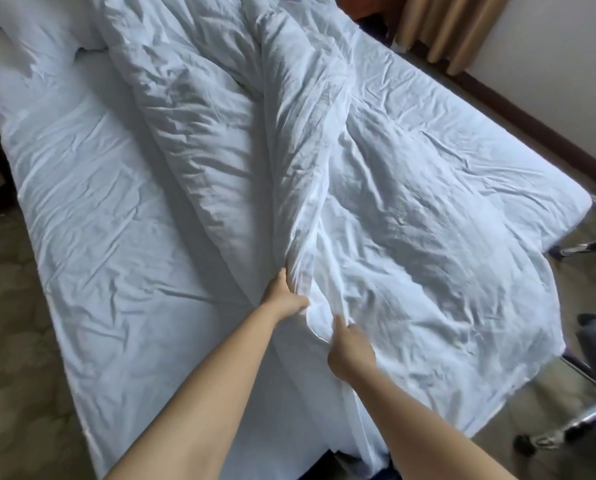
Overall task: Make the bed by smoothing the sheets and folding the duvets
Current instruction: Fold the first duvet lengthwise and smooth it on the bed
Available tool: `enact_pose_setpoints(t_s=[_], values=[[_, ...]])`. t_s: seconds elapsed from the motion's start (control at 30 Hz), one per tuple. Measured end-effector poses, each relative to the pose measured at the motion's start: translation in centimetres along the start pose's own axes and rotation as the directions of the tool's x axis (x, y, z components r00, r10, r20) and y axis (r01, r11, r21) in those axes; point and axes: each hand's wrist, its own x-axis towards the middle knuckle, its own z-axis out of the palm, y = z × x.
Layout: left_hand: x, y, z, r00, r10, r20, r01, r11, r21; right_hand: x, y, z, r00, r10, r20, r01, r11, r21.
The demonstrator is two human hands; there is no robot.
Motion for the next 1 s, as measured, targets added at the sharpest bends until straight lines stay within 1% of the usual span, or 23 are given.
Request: enact_pose_setpoints(t_s=[0.07,0.13,0.17,0.23,0.3,0.37,0.4,0.43,0.5,0.53,0.57,0.6,0.63,0.7,0.77,0.8,0.87,0.9,0.93,0.97,1.0], values=[[-0.7,0.1,1.1,0.999,0.011,-0.041,-0.008,0.998,0.067,-0.8,0.0,-1.0,1.0,-0.021,-0.02,0.021,0.999,0.041],[-1.7,1.0,1.4,0.992,0.052,-0.119,-0.044,0.997,0.062,-1.5,0.0,-2.6,1.0,-0.029,-0.01,0.031,0.981,0.19],[-2.1,1.7,1.2,0.988,0.063,-0.144,-0.061,0.998,0.015,-2.0,-0.3,-3.6,0.999,-0.029,-0.012,0.031,0.963,0.268],[-2.8,3.2,0.2,0.987,0.073,-0.144,-0.093,0.987,-0.133,-3.2,-1.4,-5.6,0.995,-0.092,-0.029,0.096,0.93,0.354],[-3.6,4.3,-1.5,0.995,0.073,-0.064,-0.088,0.955,-0.283,-4.5,-3.1,-6.8,0.984,-0.176,-0.03,0.174,0.903,0.394],[-4.2,4.0,-3.2,0.999,0.041,0.022,-0.029,0.921,-0.388,-5.2,-4.4,-6.6,0.967,-0.254,-0.008,0.235,0.881,0.411],[-4.2,3.5,-3.6,0.999,0.029,0.025,-0.017,0.917,-0.399,-5.3,-4.8,-5.9,0.958,-0.287,0.007,0.262,0.884,0.388],[-4.1,2.5,-3.7,1.0,0.02,-0.007,-0.021,0.92,-0.391,-5.4,-5.0,-4.8,0.956,-0.291,0.037,0.264,0.909,0.322],[-3.5,-0.1,-3.0,0.994,-0.002,-0.108,-0.032,0.951,-0.308,-5.4,-4.4,-1.9,0.965,-0.255,0.066,0.247,0.963,0.111],[-3.4,-1.3,-2.3,0.992,-0.014,-0.128,-0.022,0.962,-0.271,-5.3,-3.7,-0.3,0.973,-0.224,0.058,0.225,0.974,-0.005],[-3.5,-2.1,-1.6,0.993,-0.024,-0.119,-0.007,0.967,-0.256,-5.4,-2.7,0.9,0.982,-0.187,0.023,0.188,0.976,-0.113],[-3.3,-2.5,-1.0,0.995,-0.026,-0.1,-0.001,0.965,-0.264,-5.4,-1.4,1.7,0.986,-0.162,-0.044,0.15,0.968,-0.199],[-3.6,-2.1,-0.6,0.996,-0.027,-0.086,0.002,0.961,-0.276,-5.4,0.0,2.1,0.977,-0.152,-0.149,0.113,0.964,-0.241],[-4.0,0.0,0.1,0.998,-0.055,-0.039,0.041,0.955,-0.294,-5.3,2.2,0.5,0.91,-0.146,-0.388,0.053,0.969,-0.242],[-4.4,3.3,1.0,0.999,-0.043,0.019,0.047,0.949,-0.312,-4.8,3.6,-3.1,0.818,-0.081,-0.569,-0.023,0.985,-0.172],[-4.7,5.4,1.4,0.999,-0.001,0.044,0.016,0.939,-0.344,-4.5,3.9,-5.6,0.755,-0.035,-0.655,-0.048,0.993,-0.108],[-5.7,9.6,1.5,0.988,0.125,0.086,-0.075,0.895,-0.439,-4.6,3.7,-10.8,0.583,0.03,-0.812,-0.022,1.0,0.021],[-6.2,11.2,1.3,0.977,0.188,0.102,-0.115,0.865,-0.488,-4.8,3.5,-12.8,0.5,0.025,-0.865,0.021,0.999,0.041],[-6.6,12.3,0.8,0.966,0.236,0.11,-0.143,0.835,-0.531,-5.3,3.3,-14.4,0.435,-0.008,-0.9,0.064,0.998,0.022],[-6.7,12.9,0.3,0.958,0.262,0.113,-0.156,0.812,-0.563,-5.8,3.1,-15.3,0.41,-0.063,-0.91,0.106,0.994,-0.021],[-6.8,12.6,-0.1,0.959,0.264,0.107,-0.162,0.813,-0.559,-6.4,2.8,-15.5,0.457,-0.122,-0.881,0.129,0.989,-0.07]])
